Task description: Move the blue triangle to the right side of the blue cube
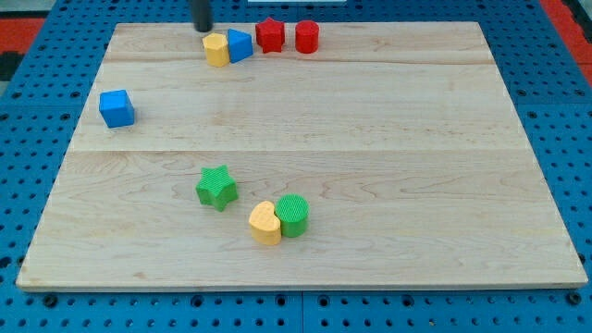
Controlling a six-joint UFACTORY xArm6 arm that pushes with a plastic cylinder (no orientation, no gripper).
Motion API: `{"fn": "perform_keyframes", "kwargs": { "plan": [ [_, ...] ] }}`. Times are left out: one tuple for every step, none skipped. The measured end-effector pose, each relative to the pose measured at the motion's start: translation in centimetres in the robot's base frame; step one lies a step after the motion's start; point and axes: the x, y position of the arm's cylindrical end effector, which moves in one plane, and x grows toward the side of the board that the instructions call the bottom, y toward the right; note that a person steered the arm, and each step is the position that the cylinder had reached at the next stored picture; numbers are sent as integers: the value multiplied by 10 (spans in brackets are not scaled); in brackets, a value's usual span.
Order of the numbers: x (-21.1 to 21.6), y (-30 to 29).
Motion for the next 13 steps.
{"fn": "perform_keyframes", "kwargs": {
  "plan": [
    [40,13],
    [93,20],
    [89,32],
    [87,69],
    [98,117],
    [132,87],
    [126,60],
    [103,106],
    [84,68],
    [100,20],
    [131,-12],
    [142,-4],
    [126,-2]
  ]
}}
